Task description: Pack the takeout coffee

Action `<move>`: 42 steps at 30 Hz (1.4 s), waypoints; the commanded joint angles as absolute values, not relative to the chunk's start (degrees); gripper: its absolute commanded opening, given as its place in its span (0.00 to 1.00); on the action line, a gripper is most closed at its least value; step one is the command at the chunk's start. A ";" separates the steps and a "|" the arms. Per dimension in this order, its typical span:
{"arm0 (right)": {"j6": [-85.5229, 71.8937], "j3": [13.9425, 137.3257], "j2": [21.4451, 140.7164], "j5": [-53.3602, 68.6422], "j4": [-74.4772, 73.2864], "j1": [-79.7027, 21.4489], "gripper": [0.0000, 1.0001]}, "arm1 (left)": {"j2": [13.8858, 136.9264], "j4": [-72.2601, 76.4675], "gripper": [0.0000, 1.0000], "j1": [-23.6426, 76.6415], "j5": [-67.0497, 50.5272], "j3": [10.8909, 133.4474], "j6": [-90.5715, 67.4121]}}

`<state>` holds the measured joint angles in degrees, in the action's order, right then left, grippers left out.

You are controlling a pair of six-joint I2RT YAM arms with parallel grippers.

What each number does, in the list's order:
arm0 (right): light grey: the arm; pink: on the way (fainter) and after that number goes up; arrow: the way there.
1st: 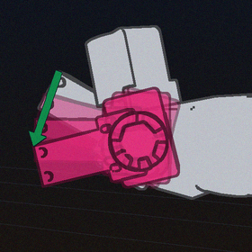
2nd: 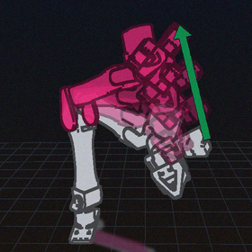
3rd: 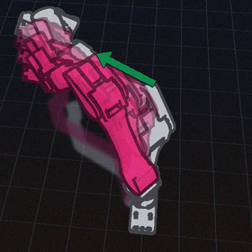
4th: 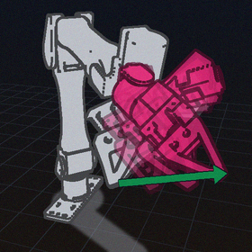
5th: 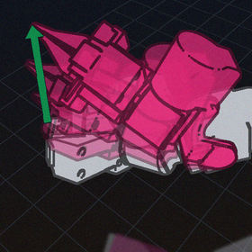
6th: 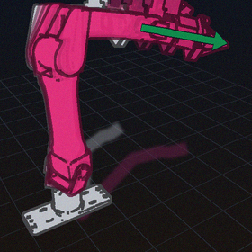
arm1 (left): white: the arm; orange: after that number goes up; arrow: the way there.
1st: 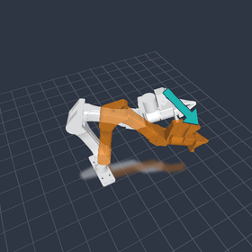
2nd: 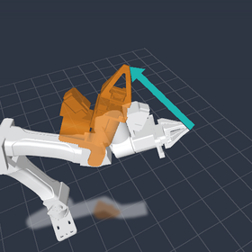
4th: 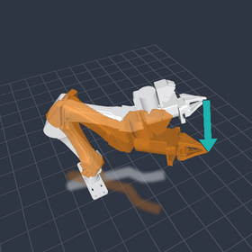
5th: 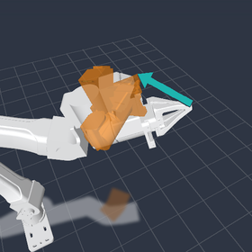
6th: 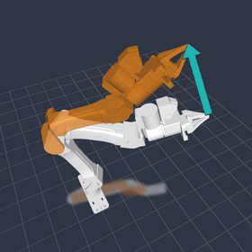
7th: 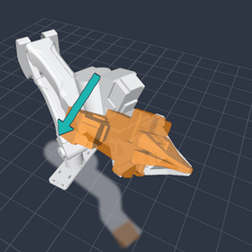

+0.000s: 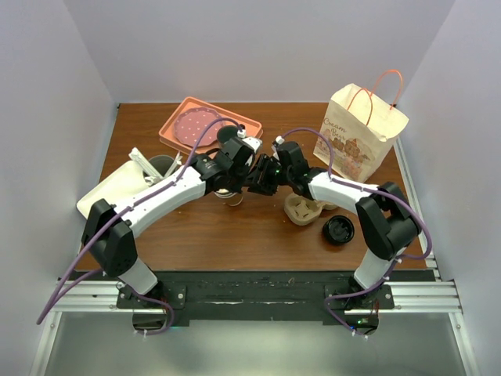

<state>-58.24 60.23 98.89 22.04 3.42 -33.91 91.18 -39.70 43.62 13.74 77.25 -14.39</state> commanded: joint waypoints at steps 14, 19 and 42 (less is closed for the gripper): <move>-57.48 64.07 95.01 19.60 0.18 -34.37 0.48 | 90.35 -39.98 0.00 43.68 18.53 82.70 -14.50; -56.61 65.39 95.97 19.60 -2.19 -34.37 0.48 | 91.76 -44.20 0.00 43.59 21.27 86.22 -14.41; -45.52 69.26 65.50 -5.78 -42.71 -33.49 0.50 | 85.17 -61.61 0.00 45.44 7.30 99.15 -21.44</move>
